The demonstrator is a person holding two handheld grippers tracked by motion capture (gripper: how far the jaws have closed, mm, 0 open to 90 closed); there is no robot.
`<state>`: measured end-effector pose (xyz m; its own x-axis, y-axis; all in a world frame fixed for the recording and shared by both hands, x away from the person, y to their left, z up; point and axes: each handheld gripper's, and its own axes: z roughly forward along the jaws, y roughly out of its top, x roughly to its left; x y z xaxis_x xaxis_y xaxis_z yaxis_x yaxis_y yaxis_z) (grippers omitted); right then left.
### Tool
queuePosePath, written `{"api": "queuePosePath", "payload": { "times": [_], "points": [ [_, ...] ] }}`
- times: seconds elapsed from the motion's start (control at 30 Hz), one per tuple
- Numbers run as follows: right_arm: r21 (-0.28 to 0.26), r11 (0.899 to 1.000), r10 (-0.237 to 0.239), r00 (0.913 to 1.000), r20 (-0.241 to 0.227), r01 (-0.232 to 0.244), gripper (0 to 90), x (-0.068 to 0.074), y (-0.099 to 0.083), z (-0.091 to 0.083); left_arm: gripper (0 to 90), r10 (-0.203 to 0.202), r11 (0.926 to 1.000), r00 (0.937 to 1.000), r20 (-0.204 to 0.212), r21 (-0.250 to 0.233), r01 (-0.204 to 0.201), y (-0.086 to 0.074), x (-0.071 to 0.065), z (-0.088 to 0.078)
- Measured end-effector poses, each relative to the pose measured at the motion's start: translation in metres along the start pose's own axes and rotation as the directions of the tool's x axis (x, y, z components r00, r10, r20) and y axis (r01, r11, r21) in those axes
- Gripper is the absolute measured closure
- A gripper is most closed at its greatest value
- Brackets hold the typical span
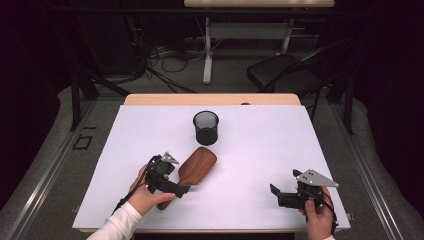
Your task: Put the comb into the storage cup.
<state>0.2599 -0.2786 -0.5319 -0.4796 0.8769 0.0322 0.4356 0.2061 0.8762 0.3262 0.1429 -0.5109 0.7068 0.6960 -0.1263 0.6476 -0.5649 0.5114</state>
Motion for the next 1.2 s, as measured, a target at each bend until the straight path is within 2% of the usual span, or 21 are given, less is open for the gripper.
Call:
{"api": "queuePosePath", "payload": {
  "times": [0.23,0.4,0.6,0.93,1.1,1.2],
  "points": [
    [0.000,1.000,-0.002,1.0000,0.001,0.002,3.6,0.000,0.000,0.000,0.7,0.008,0.9984,1.0000,0.004,0.056,-0.008,0.002,-0.001,0.003],
    [0.001,1.000,-0.002,1.0000,-0.001,0.002,3.6,0.000,0.000,0.000,0.9,0.015,0.9970,0.9999,-0.005,0.075,-0.015,0.004,-0.001,0.004],
    [0.001,1.000,-0.003,1.0000,-0.001,0.003,3.7,0.000,0.000,0.000,3.2,0.003,0.9964,1.0000,-0.006,0.085,-0.003,0.006,0.000,0.004],
    [0.003,1.000,-0.003,1.0000,0.001,0.003,4.0,0.000,0.000,0.000,3.3,-0.027,0.9939,0.9994,-0.023,0.106,0.029,0.008,0.004,0.008],
    [0.004,1.000,-0.005,1.0000,-0.001,0.005,4.0,0.000,0.000,0.000,5.5,-0.068,0.9908,0.9977,-0.004,0.117,0.068,0.009,0.005,0.011],
    [0.003,1.000,-0.005,1.0000,-0.001,0.005,4.0,0.000,0.000,0.000,7.5,-0.079,0.9885,0.9968,-0.001,0.129,0.079,0.009,0.007,0.012]
  ]
}}
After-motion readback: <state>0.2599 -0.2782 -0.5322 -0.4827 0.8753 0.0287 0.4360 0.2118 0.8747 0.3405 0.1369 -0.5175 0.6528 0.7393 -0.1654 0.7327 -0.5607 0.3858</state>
